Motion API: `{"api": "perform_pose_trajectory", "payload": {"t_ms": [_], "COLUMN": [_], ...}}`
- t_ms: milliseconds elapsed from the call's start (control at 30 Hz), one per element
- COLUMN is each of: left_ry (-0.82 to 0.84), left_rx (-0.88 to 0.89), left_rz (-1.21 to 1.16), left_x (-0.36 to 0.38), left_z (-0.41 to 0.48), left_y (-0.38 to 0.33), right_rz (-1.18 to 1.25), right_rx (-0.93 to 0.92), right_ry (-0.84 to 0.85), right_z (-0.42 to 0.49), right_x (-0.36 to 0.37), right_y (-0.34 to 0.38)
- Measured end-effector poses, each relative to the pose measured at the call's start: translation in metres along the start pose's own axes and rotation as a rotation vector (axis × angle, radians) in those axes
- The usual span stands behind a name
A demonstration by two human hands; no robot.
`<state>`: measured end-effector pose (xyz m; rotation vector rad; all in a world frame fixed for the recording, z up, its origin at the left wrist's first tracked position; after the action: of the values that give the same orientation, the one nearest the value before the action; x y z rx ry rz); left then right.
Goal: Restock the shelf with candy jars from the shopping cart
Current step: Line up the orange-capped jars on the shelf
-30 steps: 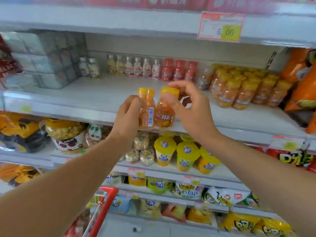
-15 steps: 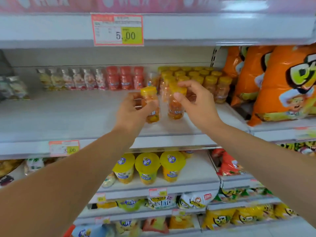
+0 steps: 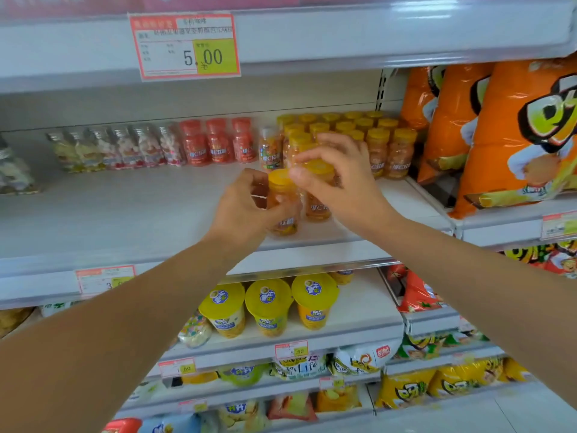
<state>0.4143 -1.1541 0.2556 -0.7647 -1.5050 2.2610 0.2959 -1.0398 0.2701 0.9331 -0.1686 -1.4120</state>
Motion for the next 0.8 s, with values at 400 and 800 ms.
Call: {"api": "perform_pose_trajectory", "payload": {"t_ms": [400,800], "left_ry": [0.111,0.165], "left_rx": [-0.019,0.021], "left_rz": [-0.070,0.288], "left_x": [-0.018,0.046], "left_z": [-0.004,0.010], "left_y": [-0.003,-0.008], "right_rz": [0.003,0.123], "right_rx": [-0.092,0.060], "right_ry": [-0.077,-0.184], "right_z": [0.005,0.006], "right_x": [-0.016,-0.073], "right_y": [0.007,-0.051]}}
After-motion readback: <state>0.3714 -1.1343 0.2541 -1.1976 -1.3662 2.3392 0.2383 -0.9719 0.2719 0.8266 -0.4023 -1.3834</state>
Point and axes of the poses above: each hand's wrist, its own z-axis towards the middle knuckle, its own x-axis out of the palm, y = z × x, the point moved 2 cm from there along z, towards the middle knuckle, and after that the axes turned 11 degrees about -y, right-handed, at the moved point
